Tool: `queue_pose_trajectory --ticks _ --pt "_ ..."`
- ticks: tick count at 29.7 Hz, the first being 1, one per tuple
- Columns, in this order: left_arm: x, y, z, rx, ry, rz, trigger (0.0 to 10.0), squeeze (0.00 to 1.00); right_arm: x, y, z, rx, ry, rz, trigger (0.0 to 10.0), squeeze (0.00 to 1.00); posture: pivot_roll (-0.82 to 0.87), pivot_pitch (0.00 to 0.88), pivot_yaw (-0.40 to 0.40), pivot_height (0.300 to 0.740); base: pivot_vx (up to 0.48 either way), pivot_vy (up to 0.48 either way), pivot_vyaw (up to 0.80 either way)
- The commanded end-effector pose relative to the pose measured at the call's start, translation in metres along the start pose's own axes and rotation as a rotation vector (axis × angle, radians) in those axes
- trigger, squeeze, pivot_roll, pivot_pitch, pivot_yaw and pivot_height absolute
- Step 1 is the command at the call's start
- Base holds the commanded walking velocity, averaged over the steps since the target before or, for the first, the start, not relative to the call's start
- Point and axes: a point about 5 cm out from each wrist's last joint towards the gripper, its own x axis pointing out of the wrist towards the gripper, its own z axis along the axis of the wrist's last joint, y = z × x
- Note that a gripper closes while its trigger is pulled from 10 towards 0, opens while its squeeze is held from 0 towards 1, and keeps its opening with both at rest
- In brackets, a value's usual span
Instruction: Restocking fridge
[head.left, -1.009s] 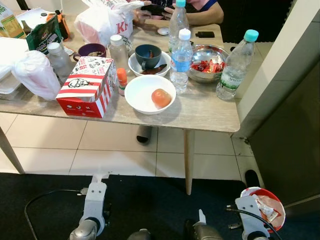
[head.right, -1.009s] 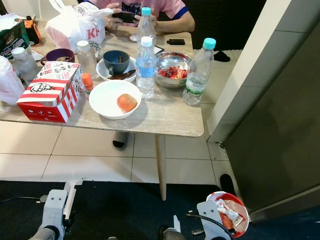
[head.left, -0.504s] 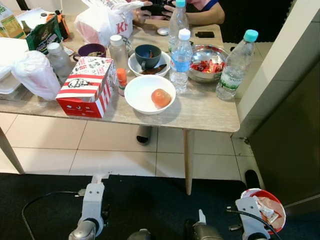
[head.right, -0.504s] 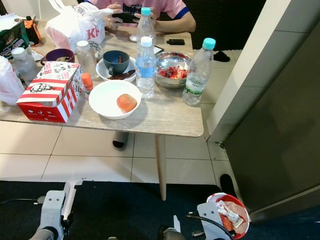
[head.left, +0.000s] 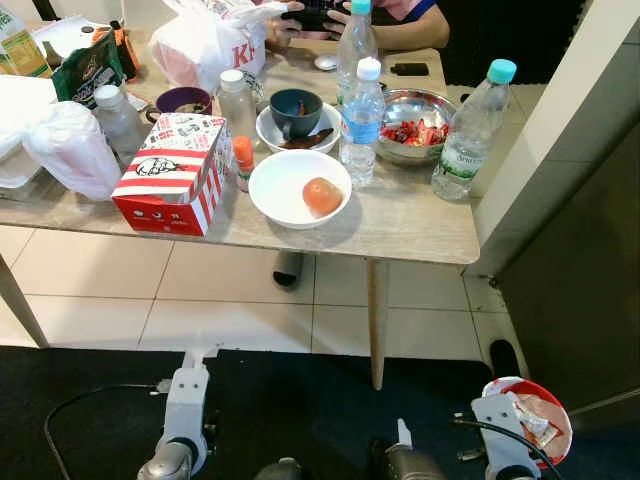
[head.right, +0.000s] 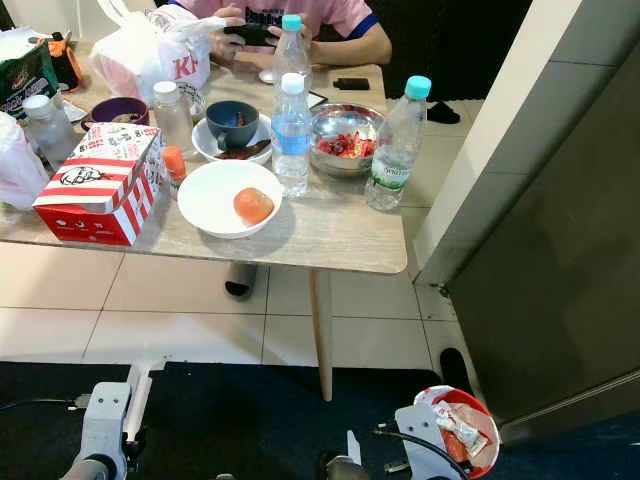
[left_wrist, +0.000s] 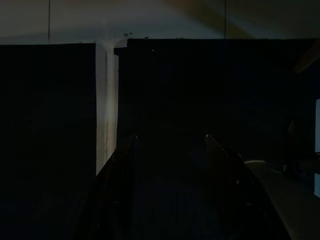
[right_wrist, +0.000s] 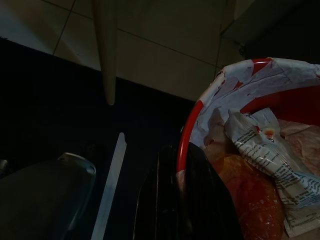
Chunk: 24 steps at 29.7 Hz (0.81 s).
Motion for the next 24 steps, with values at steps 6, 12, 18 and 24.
queue_pose_trajectory --ticks 6,12,18,24 --pt "0.0002 -0.0081 -0.0039 -0.015 0.018 -0.016 10.0 0.00 -0.0048 -0.0047 -0.0107 0.032 0.034 -0.027 10.0 0.00 -0.07 0.146 -0.036 0.727 0.000 0.000 -0.77" --pt "0.0003 -0.0082 -0.0038 -0.014 0.018 -0.016 10.0 0.00 -0.0045 -0.0050 -0.0104 0.031 0.035 -0.027 10.0 0.00 -0.07 0.146 -0.036 0.727 0.000 0.000 -0.77" --pt "0.0003 -0.0085 -0.0039 -0.012 0.019 -0.018 10.0 0.00 -0.0043 -0.0051 -0.0102 0.031 0.035 -0.027 10.0 0.00 -0.07 0.147 -0.037 0.727 0.000 0.000 -0.77" --pt "0.0003 -0.0088 -0.0041 -0.011 0.020 -0.019 10.0 0.00 -0.0043 -0.0053 -0.0103 0.032 0.036 -0.026 10.0 0.00 -0.07 0.146 -0.037 0.727 0.000 0.000 -0.77"
